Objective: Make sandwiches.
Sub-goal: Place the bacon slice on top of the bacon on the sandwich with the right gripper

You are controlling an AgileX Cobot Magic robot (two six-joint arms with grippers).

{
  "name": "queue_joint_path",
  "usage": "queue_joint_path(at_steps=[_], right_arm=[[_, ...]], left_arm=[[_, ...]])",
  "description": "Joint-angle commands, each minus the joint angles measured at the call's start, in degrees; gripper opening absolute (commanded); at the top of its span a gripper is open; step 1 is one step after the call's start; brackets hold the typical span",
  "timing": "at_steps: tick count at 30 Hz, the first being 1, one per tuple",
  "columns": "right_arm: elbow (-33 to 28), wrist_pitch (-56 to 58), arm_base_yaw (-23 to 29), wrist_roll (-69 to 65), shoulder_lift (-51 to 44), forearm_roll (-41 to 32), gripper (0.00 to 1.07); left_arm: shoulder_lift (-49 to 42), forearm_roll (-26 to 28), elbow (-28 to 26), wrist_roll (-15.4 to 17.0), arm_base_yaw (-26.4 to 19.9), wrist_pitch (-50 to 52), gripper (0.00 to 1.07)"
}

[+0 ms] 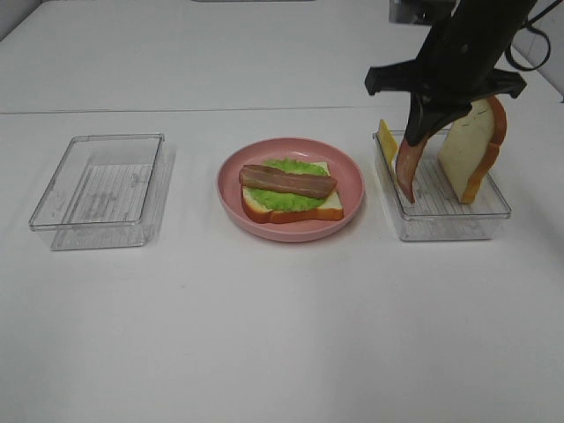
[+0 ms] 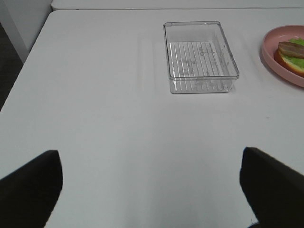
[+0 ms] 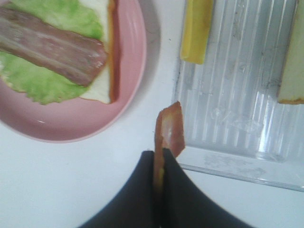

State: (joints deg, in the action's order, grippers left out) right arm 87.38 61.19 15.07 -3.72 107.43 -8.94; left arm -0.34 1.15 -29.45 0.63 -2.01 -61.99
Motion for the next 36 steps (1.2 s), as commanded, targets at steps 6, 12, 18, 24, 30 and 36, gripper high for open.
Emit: queue_joint_path(at_steps=[6,12,18,24,30,36], right_arm=[[0.2,-4.8,0.1,9.6,-3.7,-22.5,0.00],[0.2,-6.3,0.1,21.0,-1.3,-41.3,0.00],[0.2,-8.2,2.2,26.9,2.6,-48.8,0.00],[0.2,-11.3,4.9,27.5,5.0,-48.8,0.00],[0.2,-16.2,8.7,29.0,9.8,-48.9,0.00],[0.2,-19.3,8.6,29.0,13.7,-46.6,0.00]], left_arm=[[-1.0,0.3,0.0,-0.1,-0.2,0.3,0.95],[-1.0,0.3,0.0,-0.1,-0.2,0.3,0.95],[-1.0,0.3,0.0,-0.1,-0.2,0.3,0.95],[-1.0,0.3,0.0,-0.1,-0.2,0.3,0.95],[-1.0,0.3,0.0,-0.1,-0.2,0.3,0.95],[-1.0,0.3,0.0,-0.1,-0.2,0.3,0.95]])
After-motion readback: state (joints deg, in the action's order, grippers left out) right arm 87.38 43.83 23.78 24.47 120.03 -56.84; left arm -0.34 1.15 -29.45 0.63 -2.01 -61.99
